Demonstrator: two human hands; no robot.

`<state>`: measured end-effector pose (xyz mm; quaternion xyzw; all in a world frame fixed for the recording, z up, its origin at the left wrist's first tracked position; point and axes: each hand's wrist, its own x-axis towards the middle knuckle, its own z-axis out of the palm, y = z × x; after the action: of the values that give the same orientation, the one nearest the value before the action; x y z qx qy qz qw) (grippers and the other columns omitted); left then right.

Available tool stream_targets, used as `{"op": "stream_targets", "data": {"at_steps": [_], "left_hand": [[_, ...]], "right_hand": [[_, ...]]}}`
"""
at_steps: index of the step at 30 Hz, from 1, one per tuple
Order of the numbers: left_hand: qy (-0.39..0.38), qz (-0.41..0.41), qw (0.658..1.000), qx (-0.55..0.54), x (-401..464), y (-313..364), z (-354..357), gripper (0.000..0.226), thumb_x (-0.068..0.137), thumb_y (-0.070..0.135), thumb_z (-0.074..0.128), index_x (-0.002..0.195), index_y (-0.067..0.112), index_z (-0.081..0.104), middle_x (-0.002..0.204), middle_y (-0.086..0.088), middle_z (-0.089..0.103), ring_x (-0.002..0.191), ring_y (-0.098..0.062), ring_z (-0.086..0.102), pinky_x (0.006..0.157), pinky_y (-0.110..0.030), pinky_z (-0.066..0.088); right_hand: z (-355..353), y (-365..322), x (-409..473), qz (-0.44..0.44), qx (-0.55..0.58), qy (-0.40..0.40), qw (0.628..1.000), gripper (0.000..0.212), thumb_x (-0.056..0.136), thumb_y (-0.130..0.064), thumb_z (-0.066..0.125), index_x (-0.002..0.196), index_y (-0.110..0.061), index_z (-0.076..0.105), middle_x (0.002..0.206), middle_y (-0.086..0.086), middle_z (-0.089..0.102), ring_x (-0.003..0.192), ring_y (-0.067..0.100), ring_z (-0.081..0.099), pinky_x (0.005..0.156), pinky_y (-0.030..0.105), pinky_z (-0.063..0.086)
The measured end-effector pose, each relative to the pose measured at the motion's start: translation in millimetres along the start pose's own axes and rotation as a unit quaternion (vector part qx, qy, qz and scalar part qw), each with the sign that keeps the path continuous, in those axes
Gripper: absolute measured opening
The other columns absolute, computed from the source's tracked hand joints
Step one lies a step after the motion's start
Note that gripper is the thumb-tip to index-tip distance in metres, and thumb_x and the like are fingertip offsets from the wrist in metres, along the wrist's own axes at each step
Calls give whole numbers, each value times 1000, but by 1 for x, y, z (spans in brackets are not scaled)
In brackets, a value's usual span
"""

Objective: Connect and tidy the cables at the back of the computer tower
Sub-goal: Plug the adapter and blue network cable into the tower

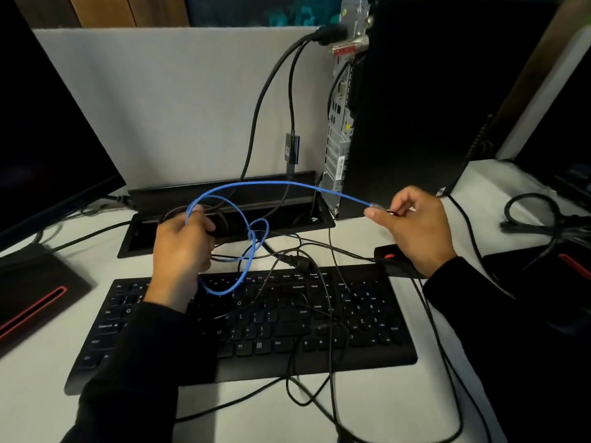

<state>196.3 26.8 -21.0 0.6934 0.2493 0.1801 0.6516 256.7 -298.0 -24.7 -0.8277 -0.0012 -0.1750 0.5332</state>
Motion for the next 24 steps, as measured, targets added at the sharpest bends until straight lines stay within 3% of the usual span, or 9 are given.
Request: {"op": "stream_targets", "data": {"at_steps": [2, 5, 9, 13, 16, 19, 22, 24], "left_hand": [[-2, -76, 993, -87, 1, 0, 2, 24, 99, 14, 46, 75, 17, 48, 40, 7, 25, 36, -11, 18, 41, -15, 13], [-21, -87, 989, -117, -4, 4, 7, 23, 92, 8, 47, 75, 22, 42, 45, 8, 20, 36, -9, 15, 42, -17, 10], [-76, -20, 990, -119, -19, 12, 21, 24, 95, 13, 48, 75, 25, 47, 54, 8, 25, 40, -9, 17, 41, -19, 13], [-103, 83, 982, -136, -26, 13, 28, 31, 105, 12, 37, 86, 21, 59, 56, 10, 31, 44, -8, 22, 43, -19, 19], [-69, 122, 975, -174, -26, 16, 27, 31, 109, 11, 36, 90, 19, 59, 60, 6, 35, 49, -9, 29, 45, -22, 23], [-52, 122, 977, -167, -26, 17, 28, 30, 108, 9, 35, 89, 18, 57, 60, -2, 38, 49, -8, 36, 45, -19, 28], [-93, 136, 981, -99, -31, 13, 36, 29, 107, 12, 38, 91, 20, 60, 50, 4, 41, 47, -11, 35, 43, -21, 26], [-116, 138, 981, -70, -34, 9, 39, 29, 107, 14, 39, 92, 21, 63, 51, 2, 39, 46, -12, 32, 44, -23, 25]], "right_hand": [[1, -1, -1, -16, 30, -45, 998, 23, 79, -13, 88, 77, -20, 66, 74, 0, 67, 68, 14, 61, 68, 28, 52], [3, 0, -5, -57, 29, -62, 996, 25, 85, 0, 79, 88, -25, 75, 86, -3, 76, 80, 11, 71, 78, 21, 55], [1, 1, -5, -113, -28, -68, 991, 16, 85, -7, 79, 83, -23, 79, 83, -7, 75, 80, 10, 68, 75, 20, 54], [-5, 5, -3, -139, -160, -64, 975, 15, 79, -15, 84, 68, -17, 74, 74, -4, 66, 71, 12, 60, 70, 36, 54], [-19, 6, 2, -106, -93, -91, 986, 39, 83, -19, 85, 57, -11, 57, 60, 7, 57, 54, 18, 52, 59, 34, 48], [-23, 1, 3, -106, -5, -137, 985, 48, 83, -24, 84, 59, -7, 46, 58, 16, 47, 52, 16, 42, 55, 23, 42], [-14, 0, 0, -109, 11, -191, 975, 40, 89, -26, 77, 68, 0, 55, 62, 13, 49, 58, 17, 46, 60, 25, 43], [-12, 3, 0, -100, 17, -223, 970, 18, 92, -9, 74, 78, -2, 65, 72, 16, 62, 67, 21, 57, 69, 31, 49]]}}
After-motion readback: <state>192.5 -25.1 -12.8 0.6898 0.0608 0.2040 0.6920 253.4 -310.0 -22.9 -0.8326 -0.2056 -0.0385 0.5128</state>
